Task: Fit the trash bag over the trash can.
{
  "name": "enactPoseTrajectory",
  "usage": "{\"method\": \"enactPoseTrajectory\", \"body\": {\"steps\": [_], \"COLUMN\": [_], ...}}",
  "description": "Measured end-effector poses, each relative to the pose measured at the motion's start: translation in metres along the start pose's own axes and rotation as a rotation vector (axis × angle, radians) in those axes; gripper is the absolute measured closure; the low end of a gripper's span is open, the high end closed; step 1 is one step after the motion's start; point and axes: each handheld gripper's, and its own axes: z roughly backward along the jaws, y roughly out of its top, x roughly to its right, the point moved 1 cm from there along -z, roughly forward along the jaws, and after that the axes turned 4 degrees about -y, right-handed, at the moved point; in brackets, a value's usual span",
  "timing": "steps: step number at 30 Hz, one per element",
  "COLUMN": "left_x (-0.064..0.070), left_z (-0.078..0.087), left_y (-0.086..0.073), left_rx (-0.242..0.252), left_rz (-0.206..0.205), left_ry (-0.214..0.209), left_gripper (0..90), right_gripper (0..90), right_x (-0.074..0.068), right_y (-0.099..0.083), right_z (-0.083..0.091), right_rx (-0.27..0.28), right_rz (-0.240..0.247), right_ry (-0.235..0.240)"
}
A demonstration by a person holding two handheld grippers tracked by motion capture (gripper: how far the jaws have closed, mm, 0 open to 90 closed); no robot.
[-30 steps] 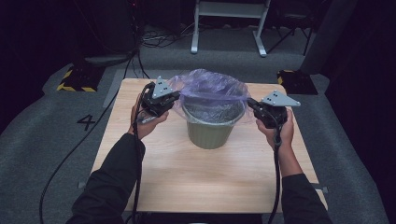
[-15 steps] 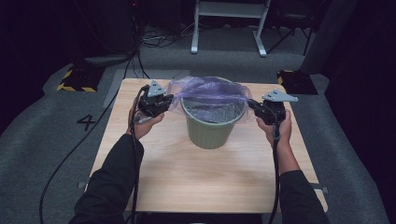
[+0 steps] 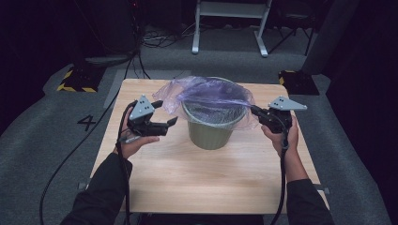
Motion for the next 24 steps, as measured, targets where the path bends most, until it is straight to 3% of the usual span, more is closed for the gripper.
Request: {"method": "enactPoseTrajectory", "body": {"steps": [1,4,6,9,10,13,16,19,21,24], "left_x": [0.007,0.019,0.023,0.025,0.024,0.023,0.020,0.017,0.017,0.018], "left_z": [0.000,-0.006,-0.012,-0.020,-0.022,-0.029,-0.034,-0.037,-0.037,-0.038], "left_y": [-0.001,0.000,0.002,0.006,0.007,0.008,0.009,0.009,0.009,0.009], "left_rx": [-0.008,-0.041,-0.064,-0.095,-0.105,-0.122,-0.114,-0.108,-0.110,-0.132], "left_rz": [-0.024,-0.082,-0.112,-0.146,-0.151,-0.167,-0.164,-0.157,-0.163,-0.191], "left_ry": [-0.023,-0.037,-0.021,0.008,0.002,0.011,0.011,-0.002,-0.011,-0.008], "left_gripper": [19.8,22.0,26.2,41.0,50.3,67.1,80.5,89.7,89.9,89.9], "right_gripper": [90.0,89.9,89.5,88.5,88.3,84.2,67.1,43.6,31.5,24.2], "right_x": [-0.001,-0.007,-0.010,-0.015,-0.016,-0.017,-0.020,-0.021,-0.022,-0.026], "right_y": [0.000,0.001,0.001,0.001,0.001,0.000,-0.001,0.001,0.004,0.012], "right_z": [0.001,0.004,0.005,0.007,0.008,0.010,0.013,0.018,0.023,0.031], "right_rx": [0.001,-0.008,-0.014,-0.026,-0.028,-0.038,-0.038,-0.023,-0.002,0.036], "right_rz": [0.007,0.028,0.042,0.062,0.067,0.077,0.112,0.117,0.134,0.153], "right_ry": [0.007,0.025,0.044,0.070,0.074,0.086,0.075,0.071,0.068,0.070]}}
